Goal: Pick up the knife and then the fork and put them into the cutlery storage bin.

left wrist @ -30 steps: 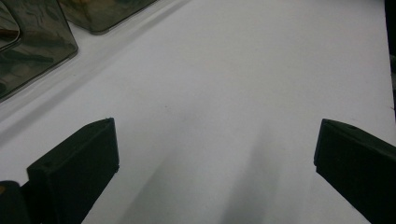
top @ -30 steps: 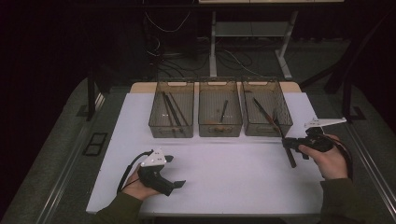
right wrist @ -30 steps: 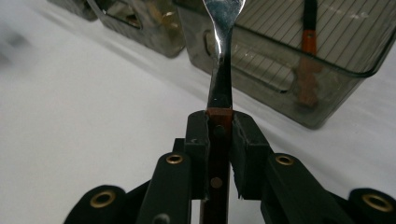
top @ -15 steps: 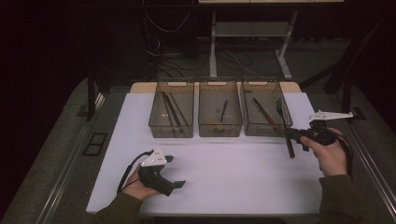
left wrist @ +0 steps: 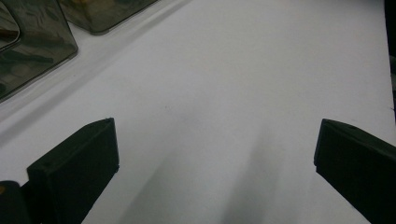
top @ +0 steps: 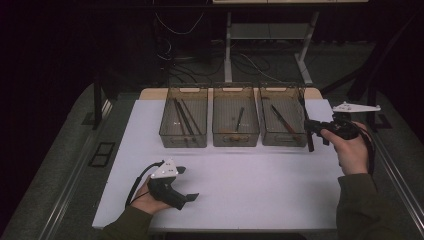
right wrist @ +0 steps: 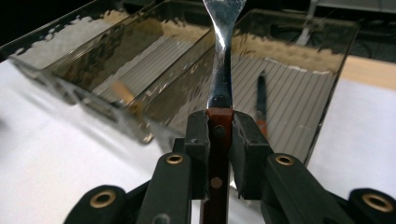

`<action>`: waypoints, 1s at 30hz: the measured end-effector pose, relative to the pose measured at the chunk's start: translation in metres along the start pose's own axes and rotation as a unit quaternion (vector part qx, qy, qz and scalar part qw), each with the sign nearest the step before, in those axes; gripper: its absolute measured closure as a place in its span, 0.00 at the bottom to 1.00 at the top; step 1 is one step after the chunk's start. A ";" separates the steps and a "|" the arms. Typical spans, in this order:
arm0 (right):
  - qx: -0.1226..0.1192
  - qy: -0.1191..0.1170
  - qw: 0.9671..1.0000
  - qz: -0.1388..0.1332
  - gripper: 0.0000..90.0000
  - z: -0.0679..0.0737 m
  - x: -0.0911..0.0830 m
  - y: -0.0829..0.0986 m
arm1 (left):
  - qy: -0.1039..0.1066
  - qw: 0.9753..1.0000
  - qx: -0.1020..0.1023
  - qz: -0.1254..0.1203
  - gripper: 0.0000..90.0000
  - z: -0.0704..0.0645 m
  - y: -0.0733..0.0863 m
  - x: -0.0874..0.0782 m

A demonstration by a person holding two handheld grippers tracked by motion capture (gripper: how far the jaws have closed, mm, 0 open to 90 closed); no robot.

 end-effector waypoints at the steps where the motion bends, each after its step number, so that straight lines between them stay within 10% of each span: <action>1: 0.003 0.000 1.000 -0.001 0.86 0.000 0.001 -0.004 | 0.000 1.000 0.000 0.000 0.00 0.000 0.000 0.000; 16: 0.011 0.035 0.999 -0.006 0.86 -0.019 0.033 -0.049 | 0.001 1.000 -0.001 -0.002 0.00 0.000 -0.001 0.000; 30: 0.035 0.071 0.995 0.053 0.86 -0.042 0.077 -0.031 | 0.003 1.000 -0.001 -0.004 0.00 0.000 -0.001 0.000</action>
Point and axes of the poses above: each handheld gripper's, and its own axes: x roughly forward along the jaws, y roughly out of its underside, z roughly to its left, the point moved 8 cm from there along x, roughly forward along the jaws, and after that the axes turned 14 degrees about x, right-handed, at the moved point
